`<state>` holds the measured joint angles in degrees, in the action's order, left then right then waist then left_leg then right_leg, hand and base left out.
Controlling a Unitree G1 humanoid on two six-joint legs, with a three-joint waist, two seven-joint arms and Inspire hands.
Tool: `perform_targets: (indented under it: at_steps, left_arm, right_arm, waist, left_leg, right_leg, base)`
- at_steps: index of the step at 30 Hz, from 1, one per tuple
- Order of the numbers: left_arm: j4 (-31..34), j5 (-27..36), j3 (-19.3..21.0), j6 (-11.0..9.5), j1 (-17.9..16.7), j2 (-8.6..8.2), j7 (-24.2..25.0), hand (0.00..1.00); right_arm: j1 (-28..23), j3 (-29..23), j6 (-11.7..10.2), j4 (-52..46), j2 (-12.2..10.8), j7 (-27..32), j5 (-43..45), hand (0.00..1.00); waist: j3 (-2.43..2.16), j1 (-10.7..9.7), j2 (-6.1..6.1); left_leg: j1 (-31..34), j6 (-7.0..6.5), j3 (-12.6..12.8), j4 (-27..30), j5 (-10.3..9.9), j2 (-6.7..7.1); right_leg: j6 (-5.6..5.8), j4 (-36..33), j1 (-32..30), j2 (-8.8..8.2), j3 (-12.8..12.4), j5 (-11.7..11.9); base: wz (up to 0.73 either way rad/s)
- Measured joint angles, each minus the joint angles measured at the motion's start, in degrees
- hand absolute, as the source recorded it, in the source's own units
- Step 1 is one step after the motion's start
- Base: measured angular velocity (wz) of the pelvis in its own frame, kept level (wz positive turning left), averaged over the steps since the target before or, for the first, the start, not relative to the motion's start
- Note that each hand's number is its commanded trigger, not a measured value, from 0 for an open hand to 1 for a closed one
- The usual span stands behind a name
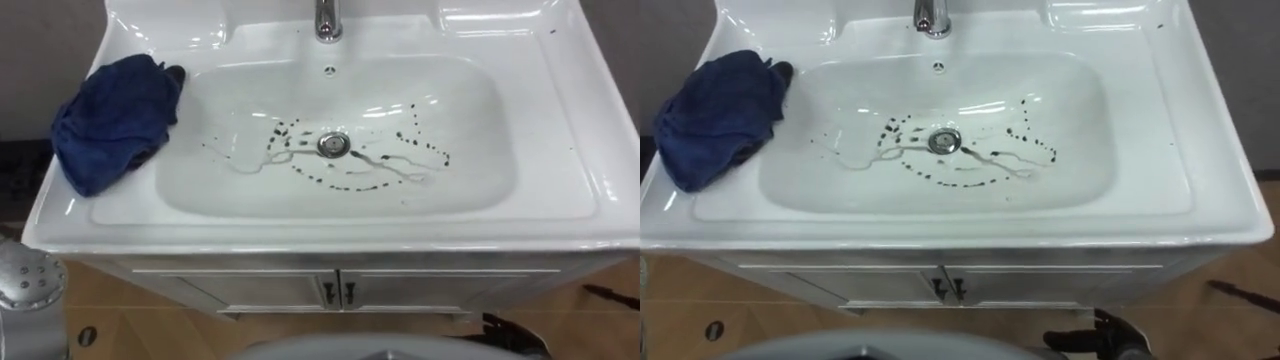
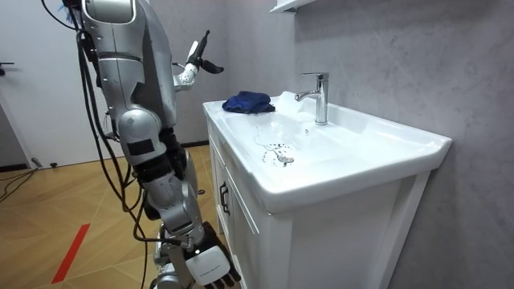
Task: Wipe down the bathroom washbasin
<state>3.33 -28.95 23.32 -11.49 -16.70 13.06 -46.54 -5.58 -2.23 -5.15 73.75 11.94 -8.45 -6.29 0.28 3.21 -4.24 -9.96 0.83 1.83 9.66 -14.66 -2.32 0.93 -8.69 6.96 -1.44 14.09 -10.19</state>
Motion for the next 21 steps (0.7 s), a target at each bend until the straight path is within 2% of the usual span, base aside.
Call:
perform_targets:
  at_steps: [4,10,14,21]
  left_arm:
    - [-1.2,-0.1,-3.7,0.0,0.0,-0.39,0.1,0.00]
    - [-8.0,-0.8,-9.0,0.2,0.2,-0.51,2.7,0.00]
    - [-9.3,-0.8,-10.4,0.3,0.2,-0.64,4.6,0.00]
    - [-9.3,-0.7,-12.5,0.3,0.5,-0.64,4.6,0.00]
  right_arm:
    - [0.0,-0.3,0.0,0.1,0.0,-0.5,0.0,0.00]
    - [0.1,-0.2,0.1,0.0,-0.1,-0.5,0.0,0.00]
    - [0.6,-0.2,0.1,0.1,-0.1,-1.0,-0.1,0.00]
    - [1.2,-0.2,0.3,0.5,-0.1,-1.1,-0.2,0.00]
  waist:
    - [-0.15,-0.1,0.27]
    - [-0.14,-1.0,0.48]
    - [-0.09,-1.8,0.56]
    - [-0.15,-3.2,0.81]
  left_leg:
    - [-0.5,0.00,1.2,-0.1,0.0,-0.01]
    - [-0.6,0.00,1.4,-0.1,0.0,-0.02]
    - [-0.6,0.00,1.6,-0.2,0.0,-0.03]
    - [-0.7,0.00,2.9,-0.3,0.0,-0.06]
  right_leg:
    - [0.09,-0.1,0.0,0.09,-1.2,0.1]
    - [0.11,0.0,0.0,0.18,-1.6,0.2]
    - [0.12,0.1,0.0,0.23,-1.9,0.2]
    - [0.16,0.1,-0.1,0.36,-3.0,0.3]
  base:
    - [-0.15]
    - [-0.03]
    - [-0.02]
    - [-0.08]
